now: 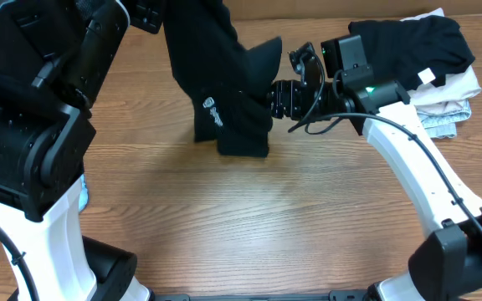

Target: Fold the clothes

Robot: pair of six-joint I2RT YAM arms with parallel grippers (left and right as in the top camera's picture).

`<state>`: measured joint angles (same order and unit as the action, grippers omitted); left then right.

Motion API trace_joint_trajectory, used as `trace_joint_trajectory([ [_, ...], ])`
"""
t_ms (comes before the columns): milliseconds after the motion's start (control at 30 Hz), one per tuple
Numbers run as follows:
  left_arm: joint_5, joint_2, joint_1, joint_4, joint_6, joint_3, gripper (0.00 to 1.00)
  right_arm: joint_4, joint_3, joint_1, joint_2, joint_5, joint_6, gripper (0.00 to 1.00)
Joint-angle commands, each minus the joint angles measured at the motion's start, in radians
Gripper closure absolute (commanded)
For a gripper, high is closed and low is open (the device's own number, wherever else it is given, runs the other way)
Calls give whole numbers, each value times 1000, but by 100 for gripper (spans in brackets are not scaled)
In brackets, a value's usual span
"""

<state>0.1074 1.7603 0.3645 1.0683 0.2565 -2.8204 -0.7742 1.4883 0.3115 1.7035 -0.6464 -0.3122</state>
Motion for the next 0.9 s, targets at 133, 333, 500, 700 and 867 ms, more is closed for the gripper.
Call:
trace_joint_trajectory([
  [133,-38,-13,-3,-19,-21,-9,96,103,4,110,14,-30,24,29],
  [333,-38,0,-3,-19,-21,-9,96,43,4,237,14,211,-46,29],
  [500,-38,12,-3,-31,-21,-9,96,-43,4,237,14,288,-63,29],
  [700,-38,24,-4,-42,-21,-9,96,-96,-6,234,14,313,-63,29],
  [867,-39,24,-4,-58,-22,-9,96,-5,-73,249,15,301,-63,29],
])
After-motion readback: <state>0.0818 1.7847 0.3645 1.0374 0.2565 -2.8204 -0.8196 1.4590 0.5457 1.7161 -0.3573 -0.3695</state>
